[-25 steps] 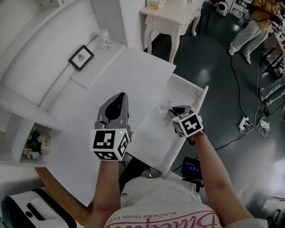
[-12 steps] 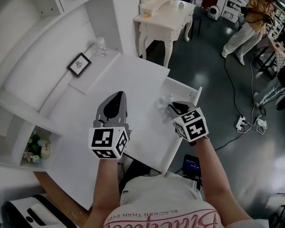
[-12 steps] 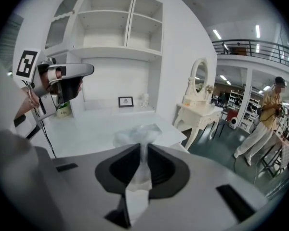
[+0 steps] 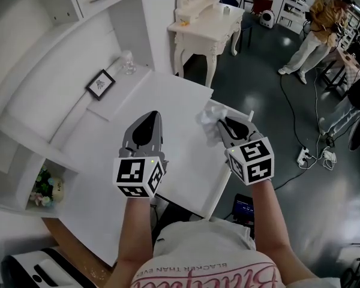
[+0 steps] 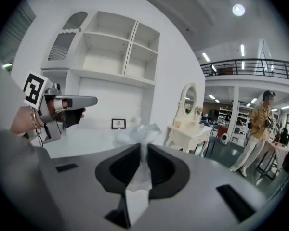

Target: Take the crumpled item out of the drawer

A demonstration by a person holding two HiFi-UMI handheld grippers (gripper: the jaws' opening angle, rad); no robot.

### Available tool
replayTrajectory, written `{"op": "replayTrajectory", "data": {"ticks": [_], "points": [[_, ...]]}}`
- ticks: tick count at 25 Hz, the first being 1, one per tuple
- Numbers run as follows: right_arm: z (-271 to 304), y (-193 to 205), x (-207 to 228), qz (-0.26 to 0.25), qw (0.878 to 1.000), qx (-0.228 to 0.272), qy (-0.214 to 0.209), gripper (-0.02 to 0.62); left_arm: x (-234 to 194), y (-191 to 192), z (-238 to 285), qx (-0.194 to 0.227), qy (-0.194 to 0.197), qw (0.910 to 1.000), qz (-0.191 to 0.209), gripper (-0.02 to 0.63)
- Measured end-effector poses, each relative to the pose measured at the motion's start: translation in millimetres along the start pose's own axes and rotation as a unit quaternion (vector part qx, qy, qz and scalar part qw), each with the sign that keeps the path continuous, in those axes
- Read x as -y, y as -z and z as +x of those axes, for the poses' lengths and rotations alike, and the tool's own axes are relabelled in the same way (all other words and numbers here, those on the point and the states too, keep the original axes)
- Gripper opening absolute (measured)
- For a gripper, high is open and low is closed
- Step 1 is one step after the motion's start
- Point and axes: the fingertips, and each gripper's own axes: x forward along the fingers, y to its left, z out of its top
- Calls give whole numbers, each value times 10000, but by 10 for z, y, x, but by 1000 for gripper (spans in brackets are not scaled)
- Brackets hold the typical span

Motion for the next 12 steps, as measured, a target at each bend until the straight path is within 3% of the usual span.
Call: {"op": "replayTrajectory", "data": {"ticks": [12], "points": [[-418, -455, 129, -92, 9944, 880, 585, 55, -21, -126, -28, 190, 27, 9998, -44, 6]]}}
